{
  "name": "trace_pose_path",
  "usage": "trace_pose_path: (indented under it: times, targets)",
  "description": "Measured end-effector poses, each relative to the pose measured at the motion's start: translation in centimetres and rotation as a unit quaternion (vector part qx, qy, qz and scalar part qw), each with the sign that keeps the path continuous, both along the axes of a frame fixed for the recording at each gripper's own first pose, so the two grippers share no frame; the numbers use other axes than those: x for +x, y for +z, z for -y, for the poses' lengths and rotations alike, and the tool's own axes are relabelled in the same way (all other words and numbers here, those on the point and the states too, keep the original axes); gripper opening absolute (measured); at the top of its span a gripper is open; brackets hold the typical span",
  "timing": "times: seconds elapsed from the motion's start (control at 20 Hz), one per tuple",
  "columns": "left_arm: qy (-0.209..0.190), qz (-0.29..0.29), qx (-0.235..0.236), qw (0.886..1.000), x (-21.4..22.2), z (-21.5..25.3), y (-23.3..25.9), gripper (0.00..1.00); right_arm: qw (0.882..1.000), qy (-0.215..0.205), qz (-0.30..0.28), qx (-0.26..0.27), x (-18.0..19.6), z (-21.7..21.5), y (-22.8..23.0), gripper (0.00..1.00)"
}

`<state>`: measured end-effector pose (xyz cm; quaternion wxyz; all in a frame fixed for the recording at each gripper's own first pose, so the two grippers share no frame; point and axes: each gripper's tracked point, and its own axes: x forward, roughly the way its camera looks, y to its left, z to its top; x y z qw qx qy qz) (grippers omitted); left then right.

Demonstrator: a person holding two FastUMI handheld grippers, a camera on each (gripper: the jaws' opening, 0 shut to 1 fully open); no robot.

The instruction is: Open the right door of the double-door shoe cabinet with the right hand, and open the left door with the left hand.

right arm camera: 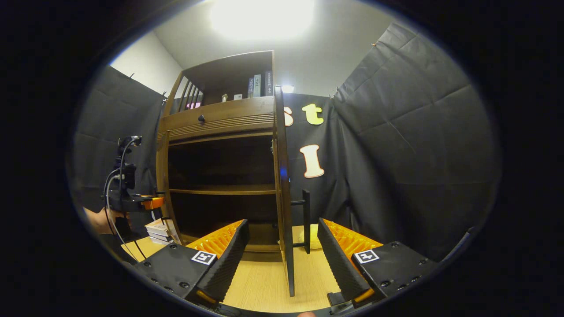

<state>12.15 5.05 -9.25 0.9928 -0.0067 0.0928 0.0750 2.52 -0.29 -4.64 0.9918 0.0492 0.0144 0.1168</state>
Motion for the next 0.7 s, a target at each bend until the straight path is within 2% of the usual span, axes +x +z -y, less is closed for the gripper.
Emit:
trace_pose_path:
  times: [0.3,0.35,0.4,0.5,0.55,0.7]
  targets:
    - [0.029,0.000,0.008,1.000,-3.7,-3.5,0.1,0.22,1.000,0.025,0.004,-0.002,-0.5,-1.7,0.1,0.98]
    - [0.033,-0.002,0.008,0.999,-4.3,-4.3,-0.1,0.17,1.000,0.029,0.004,-0.001,-0.7,-2.0,0.2,0.98]
    - [0.036,-0.002,0.009,0.999,-4.8,-4.9,-0.1,0.22,0.999,0.032,0.004,-0.001,-0.7,-2.4,0.3,0.98]
    - [0.041,-0.004,0.011,0.999,-5.7,-6.1,-0.2,0.22,0.999,0.039,0.005,-0.001,-0.9,-3.1,0.4,0.98]
    - [0.044,-0.005,0.011,0.999,-6.1,-6.8,-0.3,0.17,0.999,0.042,0.004,-0.002,-1.0,-3.5,0.3,0.98]
    - [0.058,-0.003,0.019,0.998,-7.2,-9.0,-0.2,0.17,0.999,0.051,0.006,-0.006,-1.1,-4.7,0.6,0.98]
